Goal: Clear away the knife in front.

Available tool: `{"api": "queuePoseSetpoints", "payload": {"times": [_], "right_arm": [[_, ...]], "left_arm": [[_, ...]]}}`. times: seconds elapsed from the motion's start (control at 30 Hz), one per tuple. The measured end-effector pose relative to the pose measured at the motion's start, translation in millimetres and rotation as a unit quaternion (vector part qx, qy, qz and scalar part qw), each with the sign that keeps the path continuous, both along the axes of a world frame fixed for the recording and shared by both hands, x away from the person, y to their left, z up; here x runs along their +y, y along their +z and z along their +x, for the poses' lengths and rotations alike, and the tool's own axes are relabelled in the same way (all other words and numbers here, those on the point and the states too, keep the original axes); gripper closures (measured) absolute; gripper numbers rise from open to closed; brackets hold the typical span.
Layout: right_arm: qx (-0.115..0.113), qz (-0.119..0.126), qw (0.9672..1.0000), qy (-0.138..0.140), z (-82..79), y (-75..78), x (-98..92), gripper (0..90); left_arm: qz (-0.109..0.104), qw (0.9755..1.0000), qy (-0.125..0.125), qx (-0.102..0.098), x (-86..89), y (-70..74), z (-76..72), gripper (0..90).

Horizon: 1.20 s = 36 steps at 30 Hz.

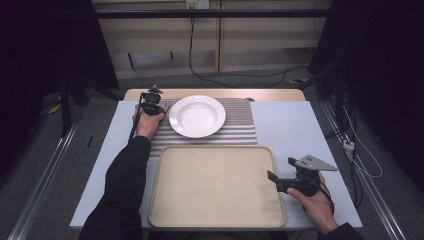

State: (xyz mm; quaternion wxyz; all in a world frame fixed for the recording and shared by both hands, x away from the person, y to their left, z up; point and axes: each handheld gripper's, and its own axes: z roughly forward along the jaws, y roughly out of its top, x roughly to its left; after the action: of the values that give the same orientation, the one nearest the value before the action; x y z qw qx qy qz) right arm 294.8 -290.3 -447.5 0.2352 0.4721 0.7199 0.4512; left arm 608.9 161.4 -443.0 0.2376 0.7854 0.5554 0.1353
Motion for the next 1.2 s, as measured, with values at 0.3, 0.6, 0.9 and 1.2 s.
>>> {"api": "queuePoseSetpoints", "payload": {"times": [0.3,0.6,0.9,1.2], "right_arm": [[0.0,0.0,1.0,-0.002,-0.4,0.3,0.2,7.0],[-0.002,0.0,1.0,-0.004,-0.7,0.6,-0.2,7.0],[-0.002,-0.001,1.0,-0.004,-0.8,0.8,0.0,7.1],[-0.002,-0.002,1.0,-0.006,-0.8,1.0,0.5,7.0]], "left_arm": [[0.008,1.0,-0.002,-0.002,0.8,1.1,-2.0,79.9],[0.001,1.0,-0.008,0.0,2.9,5.5,-5.1,79.9],[-0.004,0.9999,-0.013,-0.001,4.5,12.8,-10.8,79.9],[-0.009,0.9996,-0.022,-0.013,10.2,18.8,-20.6,79.9]]}}
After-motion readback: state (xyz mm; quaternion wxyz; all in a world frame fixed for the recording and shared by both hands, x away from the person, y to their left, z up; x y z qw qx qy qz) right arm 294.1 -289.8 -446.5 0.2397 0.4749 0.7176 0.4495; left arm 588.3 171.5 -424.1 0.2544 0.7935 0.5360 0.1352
